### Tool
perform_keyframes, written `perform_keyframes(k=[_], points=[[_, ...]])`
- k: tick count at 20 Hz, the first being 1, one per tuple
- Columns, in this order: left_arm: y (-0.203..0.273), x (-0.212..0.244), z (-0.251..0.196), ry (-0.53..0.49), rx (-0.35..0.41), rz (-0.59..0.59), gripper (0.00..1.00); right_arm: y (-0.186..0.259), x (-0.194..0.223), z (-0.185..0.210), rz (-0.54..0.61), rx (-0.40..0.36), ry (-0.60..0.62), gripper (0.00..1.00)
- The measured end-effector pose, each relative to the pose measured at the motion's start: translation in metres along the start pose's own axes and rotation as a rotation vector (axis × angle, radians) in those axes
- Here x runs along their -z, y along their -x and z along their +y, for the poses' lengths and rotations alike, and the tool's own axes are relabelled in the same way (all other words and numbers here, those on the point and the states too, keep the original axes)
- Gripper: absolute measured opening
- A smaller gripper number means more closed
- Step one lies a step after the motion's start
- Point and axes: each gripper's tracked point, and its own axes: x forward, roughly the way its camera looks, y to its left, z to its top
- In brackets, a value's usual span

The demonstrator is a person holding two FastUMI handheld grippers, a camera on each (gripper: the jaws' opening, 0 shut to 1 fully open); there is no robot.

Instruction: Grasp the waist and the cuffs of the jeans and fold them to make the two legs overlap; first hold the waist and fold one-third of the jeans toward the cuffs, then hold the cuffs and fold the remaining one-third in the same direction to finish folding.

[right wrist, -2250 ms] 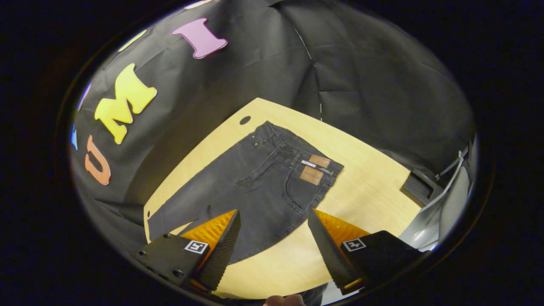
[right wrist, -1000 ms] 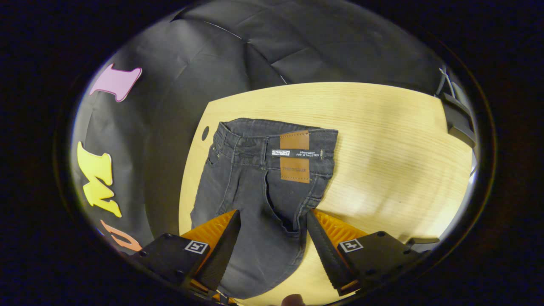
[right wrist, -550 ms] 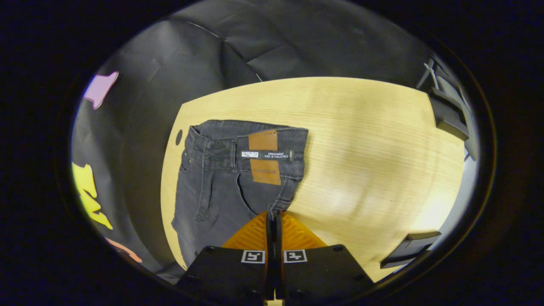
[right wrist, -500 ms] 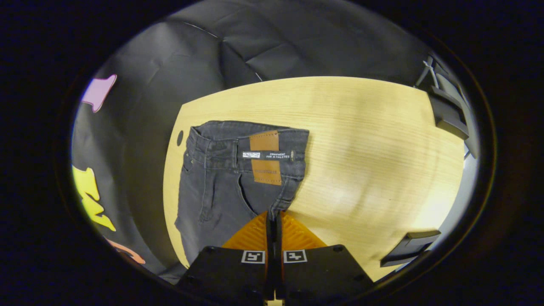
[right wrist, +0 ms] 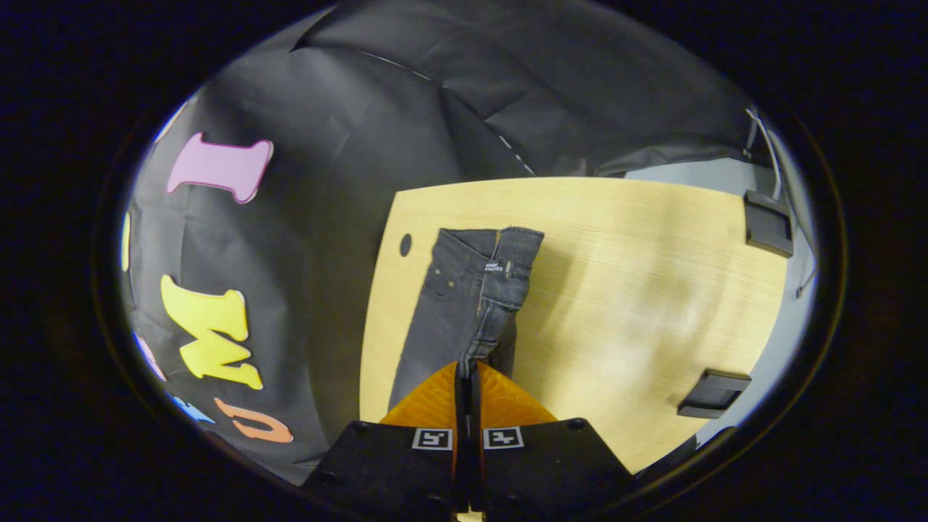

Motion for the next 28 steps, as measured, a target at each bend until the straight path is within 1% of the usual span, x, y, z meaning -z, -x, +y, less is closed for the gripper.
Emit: perform_keyframes(k=[1, 3, 5, 7, 10, 13, 17, 18, 21, 24, 28], points=[[0.0, -0.003, -0.012, 0.006, 0.012, 0.01, 0.04, -0.001, -0.003, 0.014, 0.002, -0.015, 0.027, 0.0], [-0.01, -0.014, -0.035, 0.022, 0.02, 0.031, 0.04, -0.014, -0.011, 0.033, 0.004, -0.015, 0.099, 0.01], [-0.027, -0.024, -0.052, 0.047, 0.019, 0.059, 0.03, -0.037, -0.017, 0.058, 0.019, -0.012, 0.129, 0.01], [-0.048, -0.028, -0.07, 0.059, 0.011, 0.089, 0.04, -0.063, -0.022, 0.075, 0.035, -0.007, 0.152, 0.01], [-0.085, -0.03, -0.094, 0.038, -0.006, 0.121, 0.03, -0.092, -0.029, 0.093, 0.045, 0.008, 0.224, 0.01], [-0.118, -0.034, -0.114, -0.007, -0.026, 0.14, 0.04, -0.121, -0.037, 0.114, 0.059, 0.008, 0.225, 0.0], [-0.156, -0.037, -0.139, -0.139, -0.033, 0.181, 0.04, -0.163, -0.048, 0.122, 0.073, 0.021, 0.233, 0.01], [-0.167, -0.036, -0.146, -0.155, -0.03, 0.197, 0.04, -0.174, -0.051, 0.123, 0.072, 0.022, 0.223, 0.0], [-0.208, -0.031, -0.159, -0.144, -0.024, 0.238, 0.03, -0.207, -0.054, 0.118, 0.081, 0.02, 0.187, 0.0], [-0.243, -0.034, -0.145, -0.113, -0.059, 0.269, 0.04, -0.234, -0.055, 0.11, 0.091, 0.028, 0.166, 0.01], [-0.261, -0.031, -0.132, -0.107, -0.083, 0.301, 0.04, -0.262, -0.055, 0.094, 0.098, 0.087, 0.196, 0.01]])
